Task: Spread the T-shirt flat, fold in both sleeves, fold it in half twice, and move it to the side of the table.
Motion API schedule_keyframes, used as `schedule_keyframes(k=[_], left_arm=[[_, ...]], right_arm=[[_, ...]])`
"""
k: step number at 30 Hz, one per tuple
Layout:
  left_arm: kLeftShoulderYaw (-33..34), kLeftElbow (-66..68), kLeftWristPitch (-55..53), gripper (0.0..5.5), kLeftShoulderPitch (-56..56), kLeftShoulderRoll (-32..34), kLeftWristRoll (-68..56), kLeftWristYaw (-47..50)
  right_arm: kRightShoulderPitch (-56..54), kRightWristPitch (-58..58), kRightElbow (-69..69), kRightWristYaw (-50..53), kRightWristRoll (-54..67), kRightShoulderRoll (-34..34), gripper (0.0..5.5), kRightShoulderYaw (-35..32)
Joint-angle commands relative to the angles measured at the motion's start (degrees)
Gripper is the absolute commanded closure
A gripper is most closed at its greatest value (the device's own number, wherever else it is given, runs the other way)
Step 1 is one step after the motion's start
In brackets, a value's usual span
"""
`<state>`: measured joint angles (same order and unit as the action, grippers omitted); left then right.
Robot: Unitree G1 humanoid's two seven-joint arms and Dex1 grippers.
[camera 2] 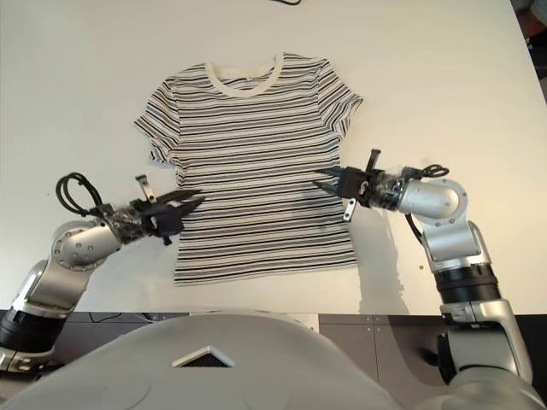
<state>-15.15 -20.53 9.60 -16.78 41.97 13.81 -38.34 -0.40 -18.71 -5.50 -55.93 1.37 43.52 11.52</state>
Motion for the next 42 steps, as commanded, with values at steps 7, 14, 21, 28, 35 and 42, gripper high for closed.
schedule_keyframes(k=[7, 14, 21, 28, 35, 42], left_arm=[[-0.3, -0.2, 2.7, 4.93, -9.4, 9.3, 0.7, -6.6], [13.2, -11.4, -8.0, 4.93, -3.9, 1.9, -21.2, -1.0], [21.6, 9.9, -36.5, 4.93, 15.5, -11.5, -30.9, 18.4], [24.7, 24.3, -47.1, 4.33, 24.2, -19.9, -36.3, 21.2], [31.6, 34.5, -51.1, 4.33, 32.5, -24.5, -42.2, 23.2], [31.3, 41.1, -49.2, 4.33, 34.5, -25.7, -40.2, 24.9]], right_arm=[[8.3, 4.8, 6.9, -9.0, -1.6, 8.8, 4.72, 3.7], [5.3, 12.3, 12.1, -6.5, 7.9, 5.8, 4.72, -1.8], [-5.1, 23.4, 12.1, 3.5, 17.6, -3.6, 4.72, -9.2], [-10.1, 25.9, 11.2, 8.4, 17.3, -8.2, 4.69, -10.3], [-11.8, 26.1, 9.6, 9.5, 15.9, -10.2, 4.69, -9.9], [-11.9, 25.7, 9.0, 9.0, 14.8, -10.6, 4.69, -9.2]])
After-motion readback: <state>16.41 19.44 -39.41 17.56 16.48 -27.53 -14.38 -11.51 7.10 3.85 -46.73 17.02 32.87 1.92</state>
